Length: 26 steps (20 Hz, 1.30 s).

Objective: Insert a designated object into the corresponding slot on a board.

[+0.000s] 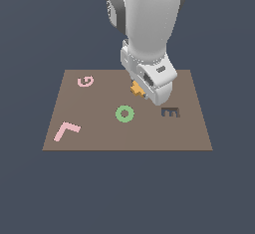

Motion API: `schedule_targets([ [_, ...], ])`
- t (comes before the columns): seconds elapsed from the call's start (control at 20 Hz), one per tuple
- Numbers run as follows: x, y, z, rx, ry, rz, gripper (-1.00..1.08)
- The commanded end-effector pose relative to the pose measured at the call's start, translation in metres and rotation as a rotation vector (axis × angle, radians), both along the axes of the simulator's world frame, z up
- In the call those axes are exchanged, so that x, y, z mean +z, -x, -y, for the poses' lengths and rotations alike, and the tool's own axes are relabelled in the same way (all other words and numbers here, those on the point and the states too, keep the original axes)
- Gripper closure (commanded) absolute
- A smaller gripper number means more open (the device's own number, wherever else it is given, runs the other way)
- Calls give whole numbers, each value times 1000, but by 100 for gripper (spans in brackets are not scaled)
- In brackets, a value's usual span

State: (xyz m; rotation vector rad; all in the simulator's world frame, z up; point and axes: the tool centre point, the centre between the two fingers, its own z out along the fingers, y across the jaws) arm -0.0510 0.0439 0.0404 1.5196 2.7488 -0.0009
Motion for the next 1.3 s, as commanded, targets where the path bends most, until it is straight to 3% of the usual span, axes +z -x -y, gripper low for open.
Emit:
schedule_targets([
  [0.0, 0, 3, 0, 37, 0, 0, 108],
  [0.75, -10, 7, 0, 73, 0, 0, 108],
  [0.8, -10, 7, 0, 73, 0, 0, -92],
  [1.25, -10, 7, 0, 73, 0, 0, -92],
])
